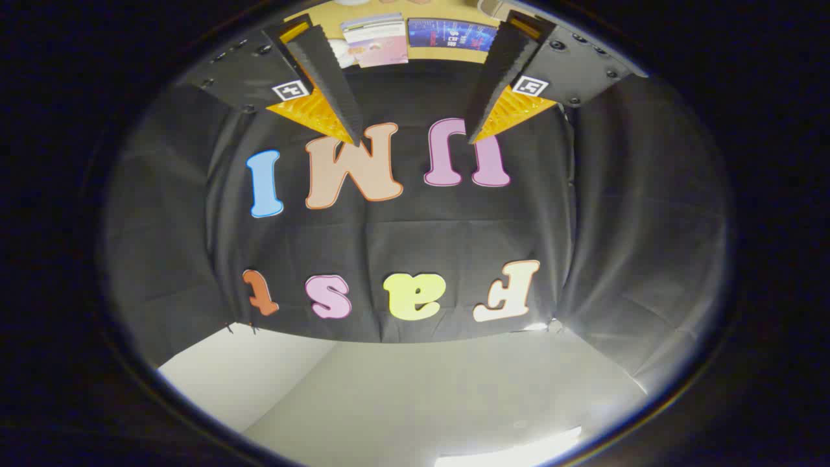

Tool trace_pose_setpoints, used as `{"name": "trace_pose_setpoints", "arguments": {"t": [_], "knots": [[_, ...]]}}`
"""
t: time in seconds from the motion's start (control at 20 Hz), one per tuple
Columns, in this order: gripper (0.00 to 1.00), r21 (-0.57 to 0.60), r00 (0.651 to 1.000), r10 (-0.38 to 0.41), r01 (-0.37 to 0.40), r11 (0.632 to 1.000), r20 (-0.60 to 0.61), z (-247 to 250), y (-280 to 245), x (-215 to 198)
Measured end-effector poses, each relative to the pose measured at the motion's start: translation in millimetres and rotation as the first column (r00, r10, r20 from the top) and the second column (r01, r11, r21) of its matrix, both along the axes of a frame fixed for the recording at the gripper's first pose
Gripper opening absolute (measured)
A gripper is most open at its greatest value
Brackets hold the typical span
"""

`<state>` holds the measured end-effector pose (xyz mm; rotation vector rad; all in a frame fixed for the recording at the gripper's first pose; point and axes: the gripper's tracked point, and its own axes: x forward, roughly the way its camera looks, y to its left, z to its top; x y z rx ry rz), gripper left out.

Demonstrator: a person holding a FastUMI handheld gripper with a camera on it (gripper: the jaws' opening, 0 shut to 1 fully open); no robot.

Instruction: Open the storage box then place both shoes into the box .Put the left shoe in first, then the right shoe, with the right side of both shoes facing outward in a uniform manner.

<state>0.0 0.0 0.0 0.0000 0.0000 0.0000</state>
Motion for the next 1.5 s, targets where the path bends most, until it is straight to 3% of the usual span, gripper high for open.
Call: {"name": "trace_pose_setpoints", "arguments": {"t": [0.65, 1.0, 1.1, 1.2, 1.4, 1.5], "knots": [[0.97, -0.034, 0.998, 0.043, -0.044, 0.998, -0.035, -19.4, 0.5, 8.3], [0.97, 0.046, 0.978, 0.153, -0.148, 0.988, -0.142, -71.9, 26.6, 0.8], [0.96, 0.119, 0.949, 0.224, -0.202, 0.972, -0.22, -104.7, 40.8, -1.3], [0.96, 0.227, 0.9, 0.303, -0.238, 0.944, -0.314, -147.3, 53.9, -7.7], [0.94, 0.442, 0.767, 0.448, -0.241, 0.864, -0.459, -229.7, 73.6, -25.9], [0.94, 0.512, 0.701, 0.491, -0.207, 0.834, -0.517, -266.4, 77.5, -39.1]]}}
